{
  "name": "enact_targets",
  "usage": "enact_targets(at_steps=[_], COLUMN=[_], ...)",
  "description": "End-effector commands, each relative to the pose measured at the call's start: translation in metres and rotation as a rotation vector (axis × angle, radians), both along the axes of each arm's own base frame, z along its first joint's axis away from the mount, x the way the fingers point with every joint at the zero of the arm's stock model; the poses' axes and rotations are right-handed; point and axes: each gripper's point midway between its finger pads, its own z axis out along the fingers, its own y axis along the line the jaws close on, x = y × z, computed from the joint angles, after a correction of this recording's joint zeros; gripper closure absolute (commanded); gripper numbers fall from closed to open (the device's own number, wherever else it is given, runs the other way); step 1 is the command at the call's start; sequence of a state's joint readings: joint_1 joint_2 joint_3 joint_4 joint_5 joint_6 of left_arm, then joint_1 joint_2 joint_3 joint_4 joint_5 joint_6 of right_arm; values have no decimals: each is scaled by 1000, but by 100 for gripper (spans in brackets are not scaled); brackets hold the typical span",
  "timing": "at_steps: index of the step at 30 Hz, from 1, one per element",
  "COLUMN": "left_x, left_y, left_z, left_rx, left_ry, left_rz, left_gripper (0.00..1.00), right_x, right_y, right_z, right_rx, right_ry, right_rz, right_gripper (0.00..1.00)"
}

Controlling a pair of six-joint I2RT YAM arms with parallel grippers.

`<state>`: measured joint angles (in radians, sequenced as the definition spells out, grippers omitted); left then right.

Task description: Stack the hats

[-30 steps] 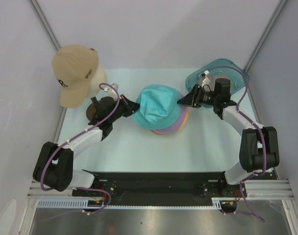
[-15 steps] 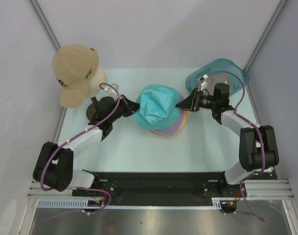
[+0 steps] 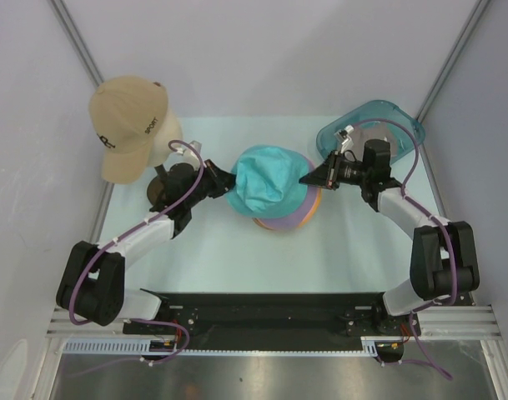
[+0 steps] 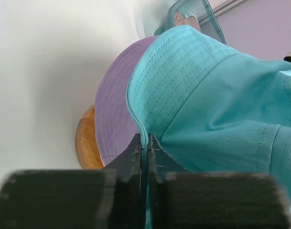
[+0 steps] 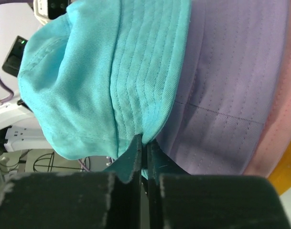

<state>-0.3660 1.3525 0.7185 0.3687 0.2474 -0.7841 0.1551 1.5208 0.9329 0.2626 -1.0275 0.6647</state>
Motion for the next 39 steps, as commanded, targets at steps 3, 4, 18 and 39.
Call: enact_targets(at_steps=[3,4,18,39], left_x=[8,8,11,25], left_y=[-3,-3,-6,-4], left_z=[34,30,9,48], left_rx=[-27,-27,-68,-122], left_ry=[-91,-82,-35,-124], left_rz=[-11,-11,-9,31], left_gripper=[44,40,25,100], right_x=[9,9,21,21], right_y=[-15,-16,-30,-31], right_z=[1,-2,-25,18], right_rx=[-68,-73,-109,-72], right_ry=[-2,8,104,98], right_rz=[-94,-104,-244,-281], right_gripper=[100,100,100,100])
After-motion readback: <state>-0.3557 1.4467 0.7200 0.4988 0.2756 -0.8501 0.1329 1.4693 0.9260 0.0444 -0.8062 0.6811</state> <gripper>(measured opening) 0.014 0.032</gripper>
